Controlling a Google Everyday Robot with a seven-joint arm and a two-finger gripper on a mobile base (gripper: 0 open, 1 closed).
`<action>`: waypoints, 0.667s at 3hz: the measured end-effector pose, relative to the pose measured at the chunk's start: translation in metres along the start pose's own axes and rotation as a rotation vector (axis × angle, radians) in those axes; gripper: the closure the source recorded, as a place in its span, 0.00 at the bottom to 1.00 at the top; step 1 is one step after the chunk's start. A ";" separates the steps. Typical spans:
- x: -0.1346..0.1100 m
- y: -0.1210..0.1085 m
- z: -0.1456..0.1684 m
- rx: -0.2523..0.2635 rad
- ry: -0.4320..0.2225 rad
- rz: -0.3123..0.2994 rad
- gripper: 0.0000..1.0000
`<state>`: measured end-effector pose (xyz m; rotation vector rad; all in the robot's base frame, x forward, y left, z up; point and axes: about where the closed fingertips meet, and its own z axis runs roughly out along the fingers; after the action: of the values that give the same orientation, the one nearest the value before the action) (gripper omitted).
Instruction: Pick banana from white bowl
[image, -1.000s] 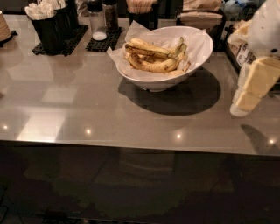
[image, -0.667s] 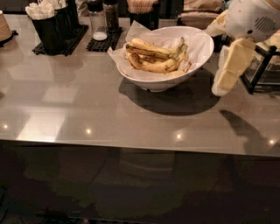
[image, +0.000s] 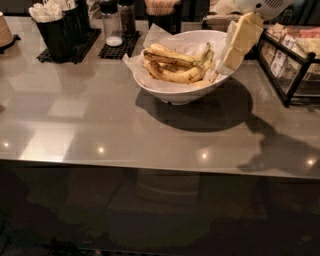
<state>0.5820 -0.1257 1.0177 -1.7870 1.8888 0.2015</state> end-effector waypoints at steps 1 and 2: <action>-0.003 -0.007 0.012 0.000 -0.024 0.003 0.00; -0.017 -0.025 0.040 -0.031 -0.065 -0.017 0.00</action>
Offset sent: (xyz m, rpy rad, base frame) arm 0.0664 0.0532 -0.0311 0.0915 0.0442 0.1064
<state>0.6163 -0.0954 0.9974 -1.7948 1.8336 0.2802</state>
